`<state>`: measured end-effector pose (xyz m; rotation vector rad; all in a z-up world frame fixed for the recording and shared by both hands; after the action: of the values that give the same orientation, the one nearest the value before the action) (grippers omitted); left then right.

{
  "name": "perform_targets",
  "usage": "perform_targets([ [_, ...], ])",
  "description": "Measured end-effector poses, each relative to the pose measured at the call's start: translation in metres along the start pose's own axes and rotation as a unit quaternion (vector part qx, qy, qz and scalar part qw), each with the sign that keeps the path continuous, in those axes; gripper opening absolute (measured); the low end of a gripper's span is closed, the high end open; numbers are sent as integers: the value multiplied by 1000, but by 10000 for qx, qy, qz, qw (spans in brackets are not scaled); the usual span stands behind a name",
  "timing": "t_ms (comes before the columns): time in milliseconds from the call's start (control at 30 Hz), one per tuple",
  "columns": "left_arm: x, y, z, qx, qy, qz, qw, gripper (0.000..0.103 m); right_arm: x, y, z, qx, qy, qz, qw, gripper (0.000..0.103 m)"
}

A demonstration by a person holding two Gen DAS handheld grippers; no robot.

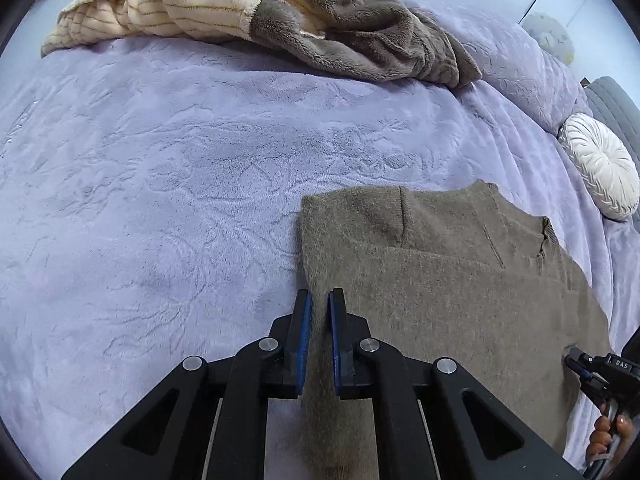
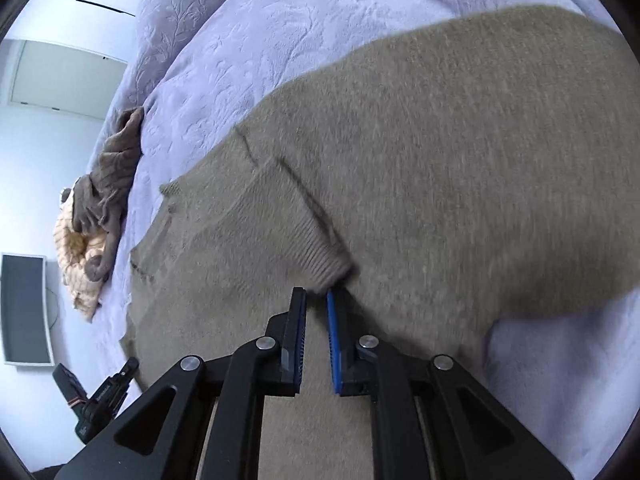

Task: Fold small clothes
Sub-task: 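Grasp the sweater side edge with the left gripper and fold it inward, then grasp the other sleeve cuff with the right gripper and lift it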

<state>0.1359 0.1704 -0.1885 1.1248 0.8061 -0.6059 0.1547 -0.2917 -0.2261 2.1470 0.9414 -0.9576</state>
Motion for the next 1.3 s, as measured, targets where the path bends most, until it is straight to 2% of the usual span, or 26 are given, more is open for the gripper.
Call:
perform_targets([
  [67,-9,-8,4,51,-5,-79,10000,9,-5,-10,2,133,133,-166,9997,24],
  [100,-14,-13,6,77,-6,-122,9999,9,-10,-15,5,159,169,-224,9995,37],
  [167,-23,-22,11,104,-55,-181,9998,9,-17,-25,5,160,249,-294,9991,46],
  [367,-43,-50,32,307,-152,-304,9989,9,-33,-53,10,177,256,-523,9981,47],
  [433,-46,-59,40,386,-178,-401,9983,12,-37,-58,14,221,256,-550,9979,52],
  [467,-46,-63,43,422,-169,-445,9980,40,-39,-59,15,257,269,-533,9979,53],
  [500,-48,-67,45,439,-124,-460,9979,64,-41,-61,16,302,280,-506,9979,56],
  [533,-51,-68,46,435,-43,-396,9983,94,-44,-61,15,358,334,-472,9977,59],
  [567,-55,-69,49,460,4,-263,9986,95,-46,-62,15,391,409,-446,9974,60],
  [700,-60,-77,63,569,-108,-378,9976,95,-51,-67,14,539,705,-456,9950,60],
  [800,-60,-86,78,714,-218,-518,9959,95,-57,-74,21,791,944,-547,9909,74],
  [900,-57,-98,91,796,-347,-762,9933,95,-68,-76,27,945,1129,-468,9880,75],
  [933,-57,-102,95,855,-291,-795,9927,95,-74,-75,30,973,1198,-404,9872,77],
  [1000,-57,-109,106,990,-377,-909,9902,95,-86,-73,36,1016,1325,-286,9855,87],
  [1033,-57,-112,112,1032,-410,-948,9893,95,-92,-72,39,1033,1388,-234,9846,88],
  [1167,-57,-127,143,1241,-561,-1088,9847,95,-113,-62,54,961,1403,118,9854,88],
  [1300,-56,-142,178,1390,-701,-1190,9806,95,-131,-45,79,996,1188,490,9867,88],
])
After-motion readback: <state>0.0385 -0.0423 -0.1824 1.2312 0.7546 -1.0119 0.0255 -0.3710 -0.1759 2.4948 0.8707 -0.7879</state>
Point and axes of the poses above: each gripper's, at about its wrist camera, not at the fingertips, and x roughly the way its jaws point, z to its right, y to its top, the point moved 6 cm from there along x, roughly the way its jaws point, and after that the axes turned 12 degrees about z, right-handed, at the moved point
